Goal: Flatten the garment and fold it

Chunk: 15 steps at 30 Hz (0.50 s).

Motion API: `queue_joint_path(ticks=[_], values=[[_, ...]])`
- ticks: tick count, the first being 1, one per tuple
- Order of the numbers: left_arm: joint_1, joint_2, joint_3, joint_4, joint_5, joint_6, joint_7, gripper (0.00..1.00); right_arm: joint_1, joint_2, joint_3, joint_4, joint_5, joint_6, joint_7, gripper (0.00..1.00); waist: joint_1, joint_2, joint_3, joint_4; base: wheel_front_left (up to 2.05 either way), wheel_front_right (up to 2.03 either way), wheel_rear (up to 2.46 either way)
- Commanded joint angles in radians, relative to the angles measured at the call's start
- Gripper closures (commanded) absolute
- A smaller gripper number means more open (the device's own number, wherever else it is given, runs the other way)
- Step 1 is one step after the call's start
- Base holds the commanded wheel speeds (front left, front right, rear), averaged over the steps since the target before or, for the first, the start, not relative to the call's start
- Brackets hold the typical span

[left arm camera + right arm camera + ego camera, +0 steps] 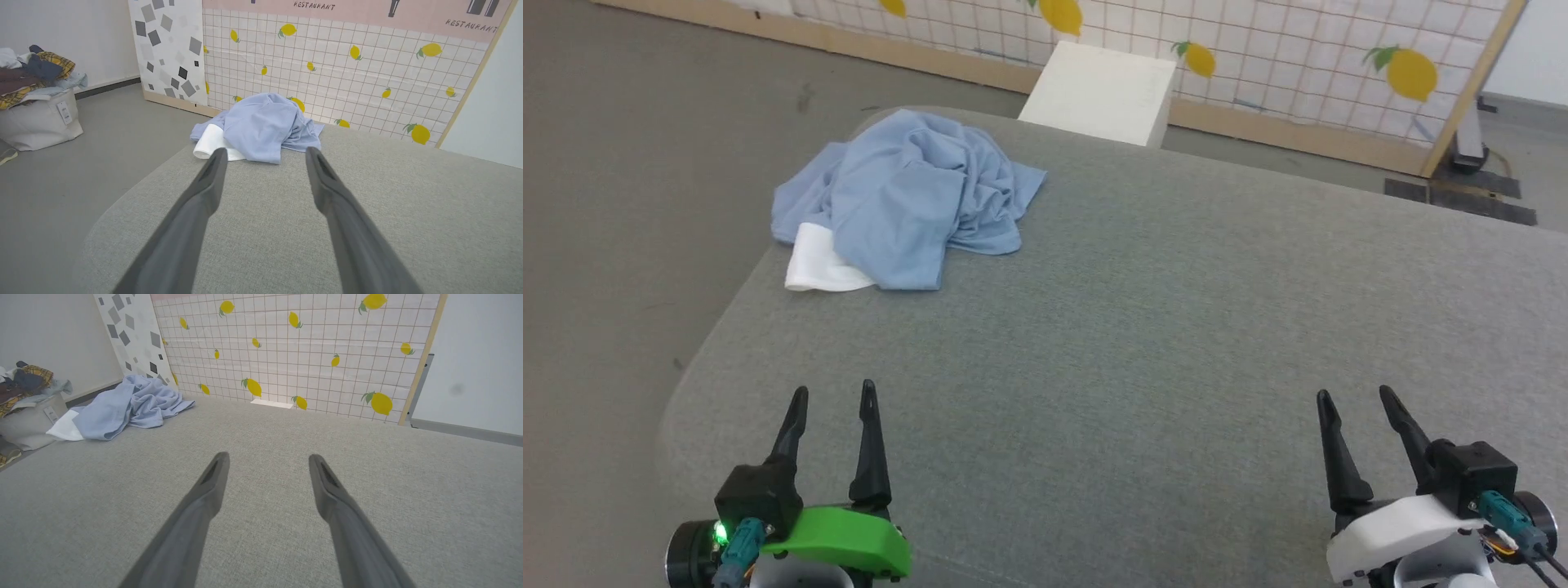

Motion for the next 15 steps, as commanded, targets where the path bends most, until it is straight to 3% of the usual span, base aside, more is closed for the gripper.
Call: queue_joint_path(ticks=[1,15], values=[[0.017,-0.002,-0.002,-0.003,-0.012,0.009,-0.01,0.0,-0.017,0.001,0.001,0.007,0.007,0.003,-0.01,0.0,0.0,0.0,-0.002,0.021,0.0,0.0,0.0],[0.045,-0.002,-0.003,0.006,-0.035,0.01,-0.039,0.0,-0.009,0.001,0.004,0.045,0.027,0.003,-0.038,0.0,0.0,0.0,-0.024,0.103,0.0,0.0,0.0]])
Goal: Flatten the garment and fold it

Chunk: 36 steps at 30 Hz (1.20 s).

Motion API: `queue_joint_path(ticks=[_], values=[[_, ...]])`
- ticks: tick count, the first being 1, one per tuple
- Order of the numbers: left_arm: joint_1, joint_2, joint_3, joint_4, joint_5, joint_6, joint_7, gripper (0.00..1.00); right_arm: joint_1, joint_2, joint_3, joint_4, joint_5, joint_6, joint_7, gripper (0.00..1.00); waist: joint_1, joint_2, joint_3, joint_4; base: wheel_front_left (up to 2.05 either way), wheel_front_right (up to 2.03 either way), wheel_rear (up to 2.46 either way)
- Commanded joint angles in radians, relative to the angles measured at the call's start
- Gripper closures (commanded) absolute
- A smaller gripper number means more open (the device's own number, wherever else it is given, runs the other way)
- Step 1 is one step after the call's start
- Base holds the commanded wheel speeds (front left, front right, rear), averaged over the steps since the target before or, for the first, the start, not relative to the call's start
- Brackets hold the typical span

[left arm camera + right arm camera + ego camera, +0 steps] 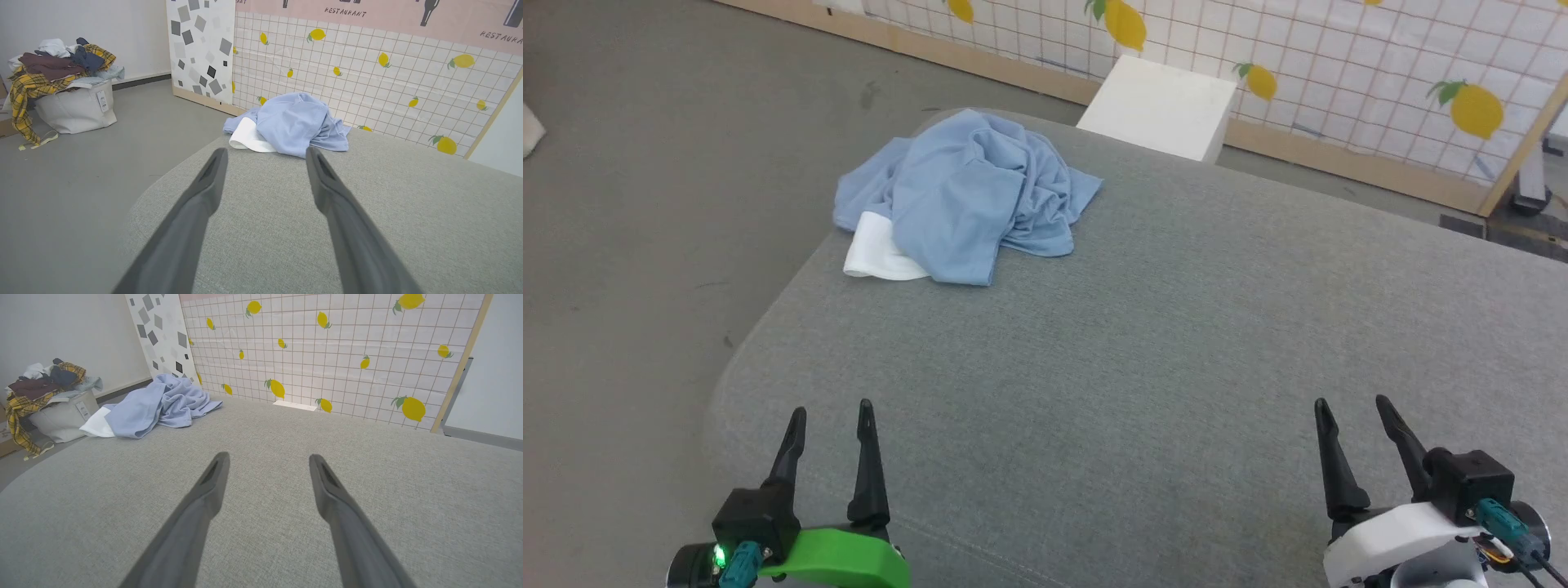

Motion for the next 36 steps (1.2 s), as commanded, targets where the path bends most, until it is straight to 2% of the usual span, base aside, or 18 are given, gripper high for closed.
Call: queue_joint_path(ticks=[1,21,36], values=[[0.01,-0.002,-0.001,0.002,-0.019,0.004,-0.01,0.0,-0.008,0.001,0.0,0.008,0.01,0.003,-0.012,0.0,0.0,0.0,-0.006,0.016,0.0,0.0,0.0],[0.032,-0.003,-0.006,0.001,-0.056,0.011,-0.051,0.0,-0.01,0.001,-0.009,0.047,0.031,0.004,-0.054,0.0,0.0,0.0,-0.01,0.079,0.0,0.0,0.0],[0.032,-0.003,-0.015,0.001,-0.052,0.002,-0.052,0.0,-0.005,0.001,-0.01,0.047,0.031,0.004,-0.054,0.0,0.0,0.0,-0.01,0.071,0.0,0.0,0.0]])
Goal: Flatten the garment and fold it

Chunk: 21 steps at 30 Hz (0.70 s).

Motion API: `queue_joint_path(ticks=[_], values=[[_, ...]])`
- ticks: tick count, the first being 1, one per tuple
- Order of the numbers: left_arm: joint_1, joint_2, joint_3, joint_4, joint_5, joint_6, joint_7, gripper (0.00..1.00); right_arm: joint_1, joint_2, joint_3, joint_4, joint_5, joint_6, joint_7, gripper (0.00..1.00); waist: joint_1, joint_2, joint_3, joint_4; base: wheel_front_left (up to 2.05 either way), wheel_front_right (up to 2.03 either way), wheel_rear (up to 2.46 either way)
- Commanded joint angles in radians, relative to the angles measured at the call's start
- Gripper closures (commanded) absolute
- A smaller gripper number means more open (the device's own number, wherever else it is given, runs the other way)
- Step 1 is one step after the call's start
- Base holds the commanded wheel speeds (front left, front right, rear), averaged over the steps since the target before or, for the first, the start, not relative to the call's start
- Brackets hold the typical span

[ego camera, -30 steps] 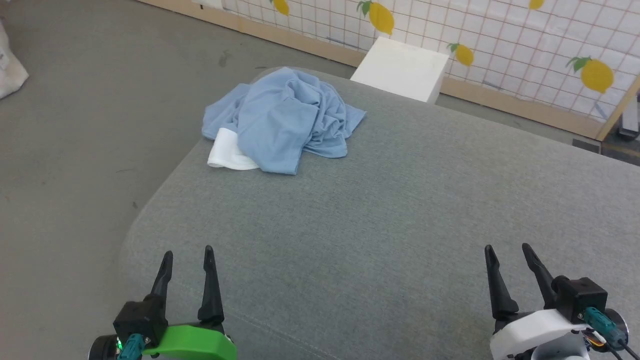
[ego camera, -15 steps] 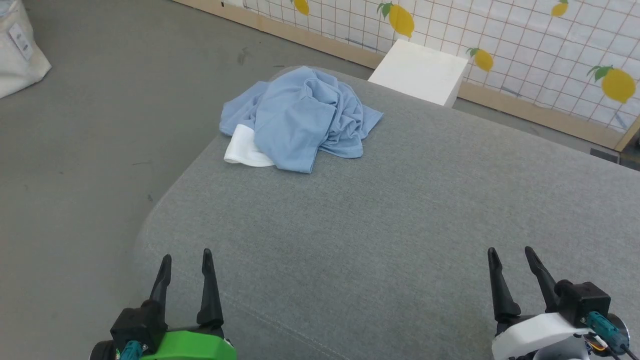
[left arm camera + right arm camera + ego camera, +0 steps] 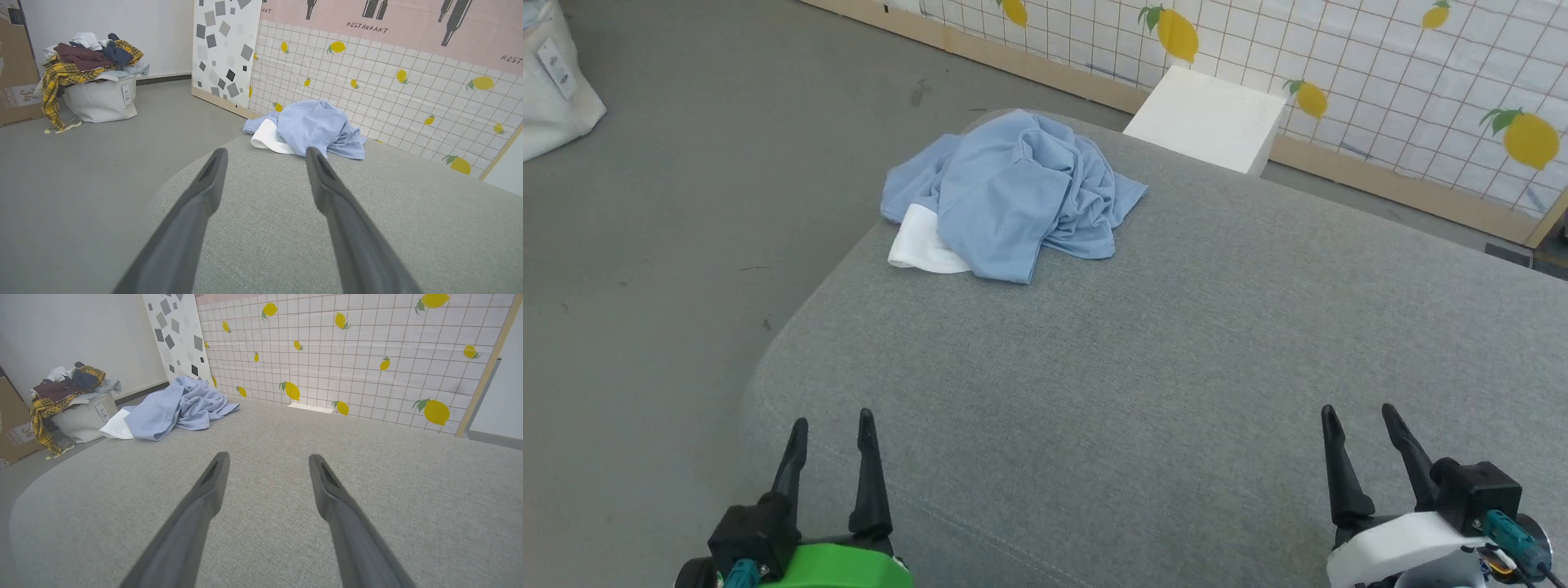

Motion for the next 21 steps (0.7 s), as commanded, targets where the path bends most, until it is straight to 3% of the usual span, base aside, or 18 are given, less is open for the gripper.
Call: queue_joint_path(ticks=[1,6,11,21], values=[[0.005,-0.003,-0.006,-0.004,-0.001,-0.002,-0.005,0.0,-0.005,0.001,0.0,0.001,0.004,0.003,-0.006,0.0,0.0,-0.0001,0.003,-0.002,0.0,0.0,0.0],[-0.024,-0.003,-0.019,-0.025,-0.013,-0.021,-0.005,0.0,-0.007,0.001,0.004,-0.005,0.002,0.003,-0.004,0.0,0.0,-0.0001,0.019,-0.012,0.0,0.0,0.0],[-0.136,0.046,-0.037,-0.04,0.012,-0.085,0.007,0.0,-0.006,0.001,-0.003,-0.021,-0.004,0.003,0.002,0.0,0.0,-0.0001,0.048,-0.019,0.0,0.0,0.0],[-0.537,0.166,-0.071,-0.018,-0.032,-0.175,0.25,0.0,-0.032,0.001,-0.017,-0.138,-0.038,0.003,0.047,0.0,0.0,-0.0001,0.154,-0.058,0.0,0.0,0.0]])
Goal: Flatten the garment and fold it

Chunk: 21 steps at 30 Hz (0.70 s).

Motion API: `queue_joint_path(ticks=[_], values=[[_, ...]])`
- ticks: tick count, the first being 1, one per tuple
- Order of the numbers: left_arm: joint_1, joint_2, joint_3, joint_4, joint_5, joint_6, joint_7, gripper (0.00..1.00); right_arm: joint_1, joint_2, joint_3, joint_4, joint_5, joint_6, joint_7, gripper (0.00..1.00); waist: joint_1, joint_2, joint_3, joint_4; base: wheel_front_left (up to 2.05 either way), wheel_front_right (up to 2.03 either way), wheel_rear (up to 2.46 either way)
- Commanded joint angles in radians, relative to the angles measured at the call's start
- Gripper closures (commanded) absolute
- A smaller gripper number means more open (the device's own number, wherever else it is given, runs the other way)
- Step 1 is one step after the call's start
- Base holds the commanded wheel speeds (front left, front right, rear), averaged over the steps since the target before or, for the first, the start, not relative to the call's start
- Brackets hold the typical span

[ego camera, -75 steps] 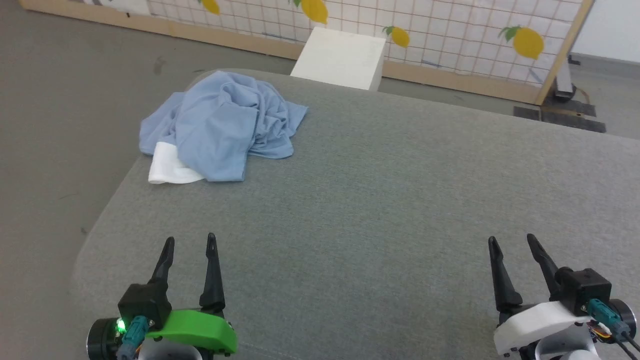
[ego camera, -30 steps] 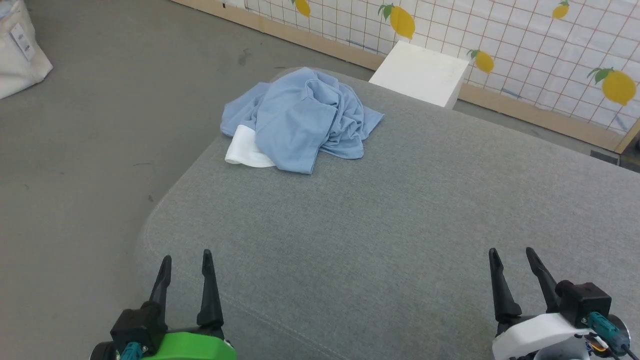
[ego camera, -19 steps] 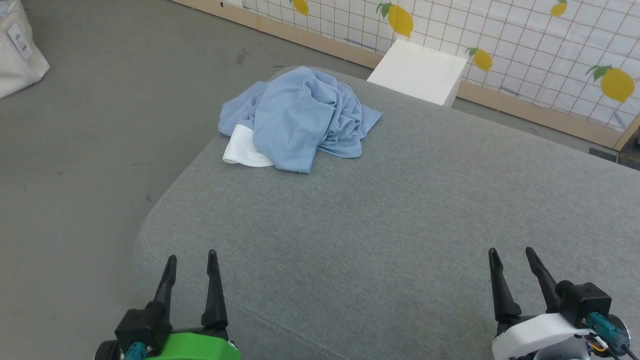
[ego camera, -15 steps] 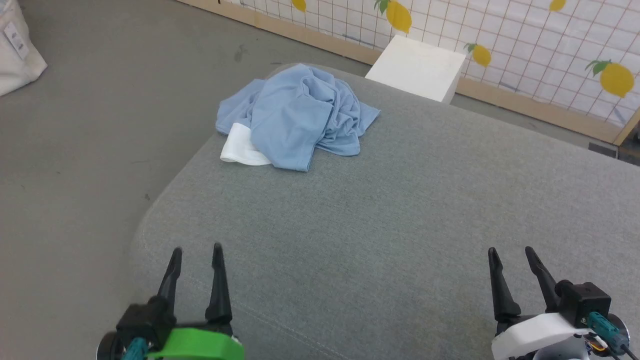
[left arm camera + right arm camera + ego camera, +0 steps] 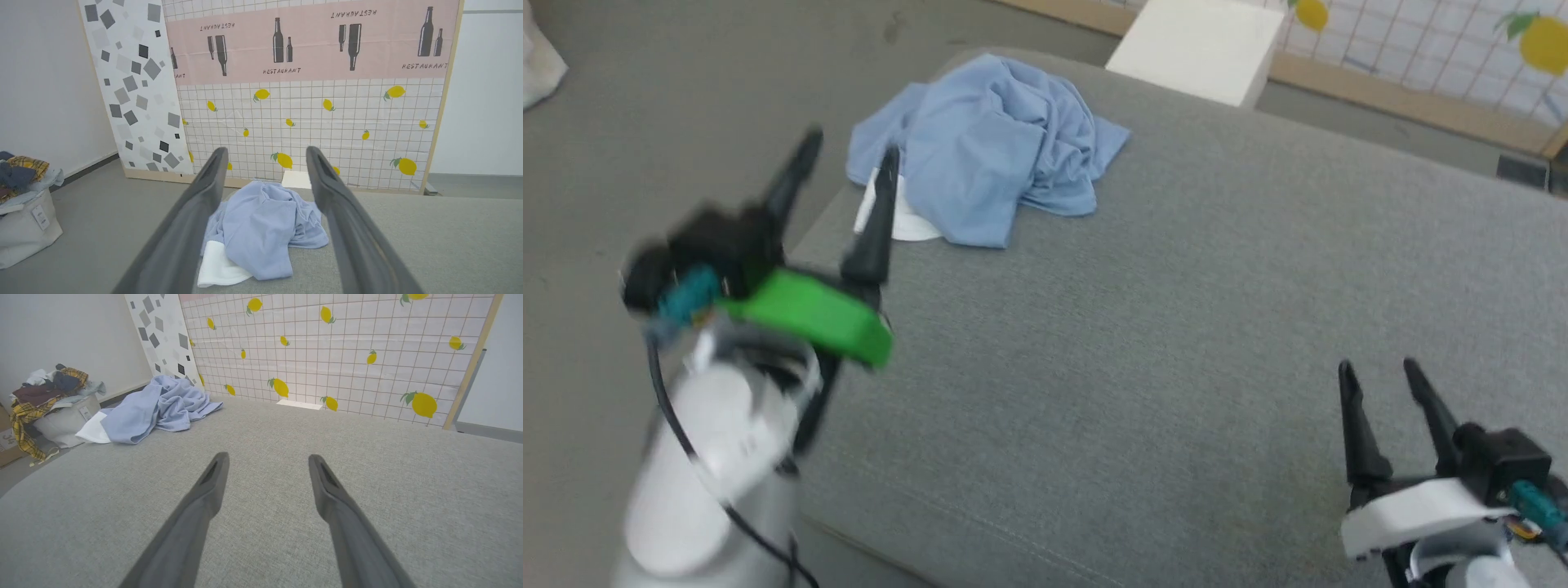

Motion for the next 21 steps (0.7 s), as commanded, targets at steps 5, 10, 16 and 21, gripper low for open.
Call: queue_joint_path(ticks=[5,10,16,21], values=[[-0.211,0.044,0.014,0.091,-0.062,-0.015,0.104,0.0,-0.037,0.0,-0.008,-0.096,-0.024,0.004,0.034,0.0,0.0,0.0,0.095,-0.061,0.0,0.0,0.0],[-0.331,0.072,0.052,0.206,-0.096,-0.01,0.172,0.0,-0.049,0.0,0.002,-0.178,-0.031,0.004,0.067,0.0,0.0,0.0,0.153,-0.11,0.0,0.0,0.0],[-0.412,0.12,0.085,0.325,-0.109,-0.004,0.204,0.0,-0.07,0.0,0.018,-0.289,-0.053,0.004,0.101,0.0,0.0,0.0,0.239,-0.165,0.0,0.0,0.0],[-0.448,0.141,0.09,0.4,-0.118,-0.005,0.219,0.0,-0.088,-0.016,0.034,-0.365,-0.067,0.004,0.131,0.0,0.0,0.0,0.311,-0.204,0.0,0.0,0.0]])
